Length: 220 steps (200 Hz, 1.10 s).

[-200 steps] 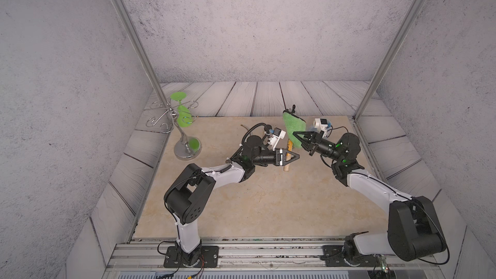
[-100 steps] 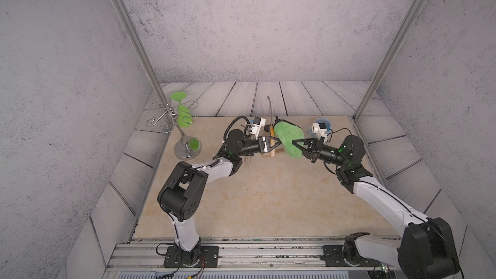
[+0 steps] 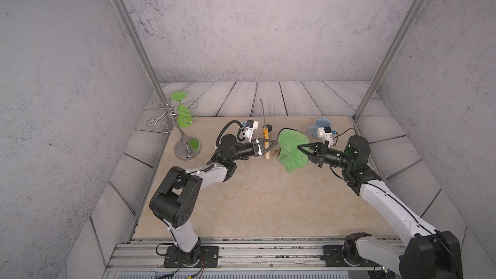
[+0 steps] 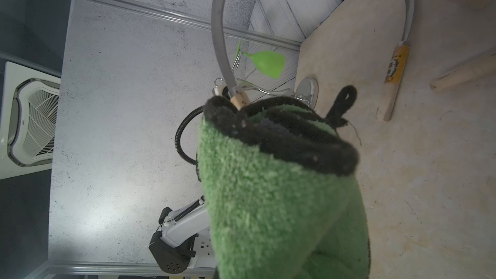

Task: Wipe small sickles with rags
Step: Wipe the small sickle, then place the rag at the center of the board.

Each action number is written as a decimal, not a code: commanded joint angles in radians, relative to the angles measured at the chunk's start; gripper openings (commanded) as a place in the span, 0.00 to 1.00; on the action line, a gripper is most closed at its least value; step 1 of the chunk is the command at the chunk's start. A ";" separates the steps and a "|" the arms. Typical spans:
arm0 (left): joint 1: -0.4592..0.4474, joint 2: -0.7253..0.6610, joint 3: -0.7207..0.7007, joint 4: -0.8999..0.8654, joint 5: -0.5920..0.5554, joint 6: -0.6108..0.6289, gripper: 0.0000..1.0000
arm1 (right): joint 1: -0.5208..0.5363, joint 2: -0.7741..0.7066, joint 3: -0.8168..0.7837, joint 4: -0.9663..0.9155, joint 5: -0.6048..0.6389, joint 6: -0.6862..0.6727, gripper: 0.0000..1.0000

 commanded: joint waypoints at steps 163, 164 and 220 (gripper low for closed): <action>-0.001 -0.458 -0.210 -0.700 -0.169 0.500 0.00 | -0.075 0.246 0.058 -0.483 0.021 -0.553 0.10; -0.001 -0.457 -0.210 -0.700 -0.169 0.500 0.00 | -0.075 0.247 0.058 -0.486 0.023 -0.557 0.10; -0.001 -0.444 -0.217 -0.713 -0.191 0.509 0.00 | -0.074 0.347 0.083 -0.668 0.108 -0.747 0.12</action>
